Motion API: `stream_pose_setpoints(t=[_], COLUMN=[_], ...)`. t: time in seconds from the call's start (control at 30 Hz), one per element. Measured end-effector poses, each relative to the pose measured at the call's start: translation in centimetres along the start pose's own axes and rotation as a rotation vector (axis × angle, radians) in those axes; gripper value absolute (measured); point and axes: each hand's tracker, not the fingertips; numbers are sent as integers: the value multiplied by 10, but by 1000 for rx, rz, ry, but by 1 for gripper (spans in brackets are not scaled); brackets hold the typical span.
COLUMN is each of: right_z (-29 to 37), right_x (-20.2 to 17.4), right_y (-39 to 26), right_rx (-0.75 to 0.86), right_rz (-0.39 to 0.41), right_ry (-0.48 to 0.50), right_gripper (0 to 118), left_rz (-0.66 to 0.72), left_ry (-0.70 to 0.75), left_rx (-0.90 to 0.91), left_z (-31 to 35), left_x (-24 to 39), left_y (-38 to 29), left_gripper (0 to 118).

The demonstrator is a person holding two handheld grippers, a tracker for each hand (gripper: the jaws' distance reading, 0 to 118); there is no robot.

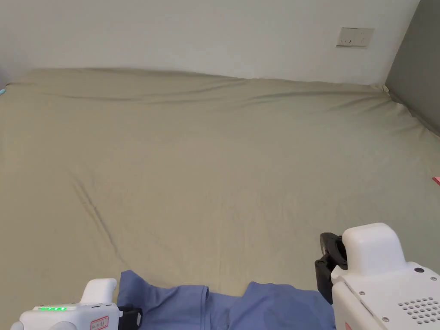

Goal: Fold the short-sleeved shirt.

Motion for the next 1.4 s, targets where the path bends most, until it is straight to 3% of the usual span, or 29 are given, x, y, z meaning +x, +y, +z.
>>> stream_pose_setpoints(t=[0.23,0.37,0.6,0.7,0.8,0.9,1.03,1.4], right_z=[2,1,-1,-4,-5,-4,-2,-1], right_x=[0,-4,-14,-17,-20,-22,-18,0], right_y=[1,2,5,6,7,7,6,-4], right_rx=[6,11,17,18,18,20,19,0], right_rz=[-1,0,8,6,6,10,10,-17], right_ry=[-2,10,35,44,54,60,56,30], right_gripper=[2,2,2,2,2,2,2,2], left_rz=[-94,-82,-96,-53,-10,-24,56,45], left_ry=[142,247,606,529,352,264,62,10], left_rx=[55,93,128,133,126,123,87,-84], left_z=[31,59,113,134,139,130,104,-1], left_x=[-14,-44,-93,-79,-56,-22,12,76], left_y=[6,12,30,37,45,50,55,34], left_gripper=[11,10,10,10,10,10,10,11])
